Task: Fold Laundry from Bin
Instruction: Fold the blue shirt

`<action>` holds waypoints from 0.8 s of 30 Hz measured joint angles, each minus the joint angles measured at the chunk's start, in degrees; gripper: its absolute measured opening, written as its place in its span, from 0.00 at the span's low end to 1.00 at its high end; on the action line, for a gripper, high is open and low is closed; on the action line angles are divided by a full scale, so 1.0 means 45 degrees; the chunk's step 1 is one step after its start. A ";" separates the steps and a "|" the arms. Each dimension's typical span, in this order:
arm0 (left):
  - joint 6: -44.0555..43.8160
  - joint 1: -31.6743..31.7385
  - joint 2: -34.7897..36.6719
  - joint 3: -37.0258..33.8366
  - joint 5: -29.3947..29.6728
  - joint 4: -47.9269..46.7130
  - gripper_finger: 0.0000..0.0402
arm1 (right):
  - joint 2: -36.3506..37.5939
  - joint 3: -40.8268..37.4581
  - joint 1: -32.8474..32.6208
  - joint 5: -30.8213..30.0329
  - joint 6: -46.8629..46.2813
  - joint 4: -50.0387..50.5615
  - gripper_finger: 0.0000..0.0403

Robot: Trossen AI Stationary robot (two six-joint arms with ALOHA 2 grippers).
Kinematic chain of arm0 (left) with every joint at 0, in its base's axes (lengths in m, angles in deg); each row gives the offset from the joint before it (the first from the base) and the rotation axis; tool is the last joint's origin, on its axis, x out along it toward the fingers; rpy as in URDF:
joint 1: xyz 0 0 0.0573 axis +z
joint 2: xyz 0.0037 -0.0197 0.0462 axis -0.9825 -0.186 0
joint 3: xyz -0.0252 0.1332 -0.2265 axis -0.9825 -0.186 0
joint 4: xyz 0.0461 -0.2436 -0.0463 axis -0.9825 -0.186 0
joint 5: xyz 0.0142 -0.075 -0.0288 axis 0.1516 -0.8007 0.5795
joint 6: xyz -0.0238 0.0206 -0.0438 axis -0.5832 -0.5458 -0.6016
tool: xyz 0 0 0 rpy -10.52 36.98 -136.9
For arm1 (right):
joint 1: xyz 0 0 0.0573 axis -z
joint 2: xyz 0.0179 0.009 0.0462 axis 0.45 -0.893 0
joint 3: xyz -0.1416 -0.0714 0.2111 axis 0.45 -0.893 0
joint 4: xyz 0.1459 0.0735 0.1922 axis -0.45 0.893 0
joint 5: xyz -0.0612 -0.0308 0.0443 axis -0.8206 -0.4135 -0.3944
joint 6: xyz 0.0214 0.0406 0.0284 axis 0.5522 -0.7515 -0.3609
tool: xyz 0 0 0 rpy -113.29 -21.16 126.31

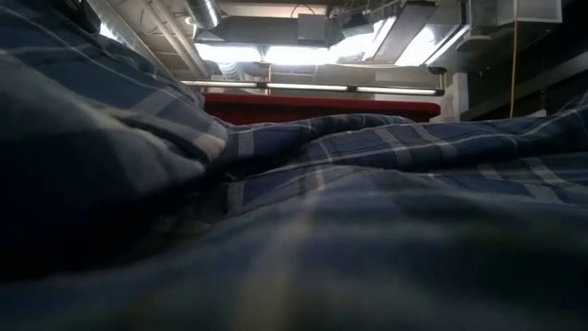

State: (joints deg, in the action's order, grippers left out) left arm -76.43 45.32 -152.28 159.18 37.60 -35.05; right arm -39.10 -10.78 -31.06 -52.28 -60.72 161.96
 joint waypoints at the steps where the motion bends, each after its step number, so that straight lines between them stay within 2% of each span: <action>1: 0.0000 0.0002 0.0000 0.0000 0.0002 0.0000 0.00 | 0.0000 0.0000 0.0000 0.0279 -0.0082 0.0242 0.50; 4: 0.0000 0.0002 0.0000 0.0000 0.0020 0.0000 0.00 | 0.0000 0.0000 0.0000 0.0509 -0.0075 0.0420 0.49; 13: 0.0004 0.0007 0.0000 0.0000 0.0029 0.0010 0.00 | 0.0000 0.0000 0.0005 -0.2359 0.0247 -0.0911 0.49; 20: 0.0010 0.0007 0.0000 0.0000 0.0020 0.0010 0.00 | 0.0000 -0.0744 0.0005 -0.2236 0.0282 -0.0984 0.47; 24: 0.0012 0.0007 0.0000 0.0000 0.0019 0.0003 0.00 | 0.0000 -0.1674 0.0005 -0.1530 0.0285 -0.1702 0.36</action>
State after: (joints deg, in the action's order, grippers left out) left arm -76.38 45.35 -152.28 159.18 37.69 -35.04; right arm -39.10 -18.31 -31.03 -59.16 -59.44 154.30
